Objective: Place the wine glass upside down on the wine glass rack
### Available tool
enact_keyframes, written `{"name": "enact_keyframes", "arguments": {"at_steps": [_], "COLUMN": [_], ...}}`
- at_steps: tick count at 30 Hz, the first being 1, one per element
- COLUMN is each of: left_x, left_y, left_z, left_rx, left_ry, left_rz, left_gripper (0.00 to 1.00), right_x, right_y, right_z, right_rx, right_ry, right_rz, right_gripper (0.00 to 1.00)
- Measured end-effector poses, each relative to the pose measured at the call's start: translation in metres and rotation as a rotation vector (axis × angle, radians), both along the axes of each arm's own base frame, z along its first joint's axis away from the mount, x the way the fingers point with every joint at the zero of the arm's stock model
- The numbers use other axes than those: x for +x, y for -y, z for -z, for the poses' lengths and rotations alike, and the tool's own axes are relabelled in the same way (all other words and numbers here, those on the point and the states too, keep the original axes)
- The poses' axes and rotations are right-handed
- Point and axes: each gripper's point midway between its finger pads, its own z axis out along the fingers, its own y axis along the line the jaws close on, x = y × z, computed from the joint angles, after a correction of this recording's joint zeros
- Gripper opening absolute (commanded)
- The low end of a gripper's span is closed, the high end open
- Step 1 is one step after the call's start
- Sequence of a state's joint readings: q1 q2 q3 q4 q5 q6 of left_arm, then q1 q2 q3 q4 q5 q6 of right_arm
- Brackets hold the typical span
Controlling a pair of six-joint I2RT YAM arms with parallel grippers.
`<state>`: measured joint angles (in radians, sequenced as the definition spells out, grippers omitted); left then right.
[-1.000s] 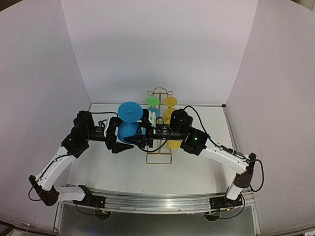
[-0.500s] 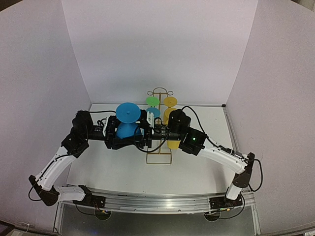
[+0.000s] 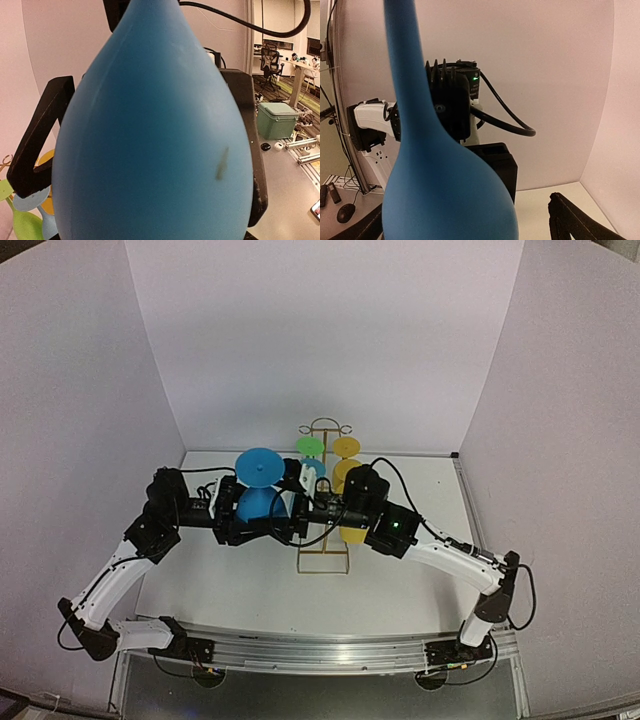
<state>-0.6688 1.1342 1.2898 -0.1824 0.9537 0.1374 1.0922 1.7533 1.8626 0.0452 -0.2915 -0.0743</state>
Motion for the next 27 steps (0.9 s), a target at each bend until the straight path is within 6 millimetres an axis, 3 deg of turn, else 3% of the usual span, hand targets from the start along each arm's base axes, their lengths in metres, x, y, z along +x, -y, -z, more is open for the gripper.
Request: {"name": "enact_keyframes", "arguments": {"at_steps": [7,14,18,22,25,27], "left_x": [0.009,0.029,0.054,0.079,0.088,0.095], "left_y": [-0.002,-0.016,-0.032,-0.041,-0.038,-0.032], "left_z": [0.003,0.000,0.014,0.046,0.081,0.105], "left_rx": [-0.020,-0.046,-0.034,0.006,0.043,0.076], "left_ry": [-0.052,-0.083,-0.106,-0.098,-0.073,-0.074], "left_rz": [-0.071,-0.198,-0.294,-0.377,-0.378,-0.370], "left_gripper": [0.41,0.39,0.37,0.37,0.37,0.37], "right_x": [0.005,0.027,0.044,0.067,0.098,0.121], "right_y": [0.015,0.065,0.111,0.172,0.229,0.272], "right_z": [0.003,-0.017,-0.031,-0.036,-0.022,0.001], "right_rx": [-0.004,0.012,0.023,0.029,0.018,-0.004], "right_ry": [-0.011,-0.046,-0.074,-0.132,-0.226,-0.293], "right_rz": [0.081,0.328,0.525,0.766,0.952,1.094], "right_gripper": [0.97,0.98,0.98,0.98,0.98,0.98]}}
